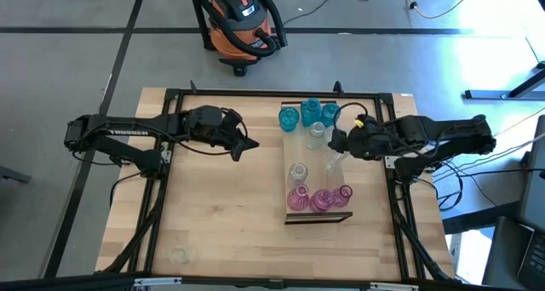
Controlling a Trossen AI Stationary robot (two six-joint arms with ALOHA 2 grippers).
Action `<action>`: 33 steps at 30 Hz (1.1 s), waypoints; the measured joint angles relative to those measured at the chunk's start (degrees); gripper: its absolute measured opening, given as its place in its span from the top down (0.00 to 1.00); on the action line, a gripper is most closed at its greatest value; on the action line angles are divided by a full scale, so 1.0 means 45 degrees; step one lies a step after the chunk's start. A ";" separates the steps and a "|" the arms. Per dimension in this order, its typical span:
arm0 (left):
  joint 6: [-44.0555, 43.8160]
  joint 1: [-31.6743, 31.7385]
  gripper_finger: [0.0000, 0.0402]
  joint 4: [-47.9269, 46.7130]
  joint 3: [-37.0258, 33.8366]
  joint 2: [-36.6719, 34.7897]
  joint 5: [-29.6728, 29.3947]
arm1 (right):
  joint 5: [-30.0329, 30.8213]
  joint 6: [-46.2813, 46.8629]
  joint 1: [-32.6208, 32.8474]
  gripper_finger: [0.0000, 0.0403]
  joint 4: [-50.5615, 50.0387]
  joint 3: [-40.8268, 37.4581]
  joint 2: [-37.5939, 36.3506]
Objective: Sort vases onto shelf
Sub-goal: Adjust the transparent vase on the shelf
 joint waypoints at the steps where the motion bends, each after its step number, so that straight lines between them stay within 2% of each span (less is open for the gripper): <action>1: 0.0011 -0.0001 1.00 0.0192 0.0000 0.0000 0.0157 | 0.0000 -0.0051 0.0000 0.37 0.0008 0.0153 0.0000; 5: 0.0884 -0.0173 1.00 0.1896 -0.0005 0.0000 0.0918 | -0.0012 -0.0858 0.0000 0.38 0.0560 0.0950 -0.0006; 10: 0.2809 -0.0634 1.00 0.5570 0.0031 0.0000 0.1938 | -0.0570 -0.2181 -0.0005 0.38 0.2940 0.1670 -0.0010; 12: 0.4084 -0.0882 1.00 0.5997 0.0402 0.0000 0.1935 | -0.1085 -0.2467 -0.0005 0.37 0.4256 0.1717 -0.0010; 15: 0.7019 -0.1277 1.00 0.5276 0.1407 0.0000 0.1831 | -0.1826 -0.2544 -0.0044 0.37 0.6221 0.1711 0.0000; 17: 0.9553 -0.1643 1.00 0.4163 0.2185 0.0000 0.1342 | -0.2239 -0.2317 -0.0288 0.38 0.7450 0.1711 0.0063; 21: 1.3849 -0.2387 1.00 0.2116 0.3393 0.0189 -0.0782 | -0.3178 -0.1782 -0.0873 0.38 1.0024 0.1707 0.0354; 25: 1.7258 -0.2994 1.00 0.1900 0.4219 0.0444 -0.2527 | -0.4296 -0.0955 -0.1375 0.38 1.2004 0.1707 0.0908; 30: 1.9688 -0.3336 0.99 0.1826 0.4724 0.0595 -0.4419 | -0.5447 -0.0507 -0.1698 0.38 1.2962 0.1683 0.1723; 33: 2.0034 -0.3309 0.93 0.1810 0.4727 0.0621 -0.4636 | -0.5700 -0.0383 -0.1795 0.37 1.3603 0.1682 0.1916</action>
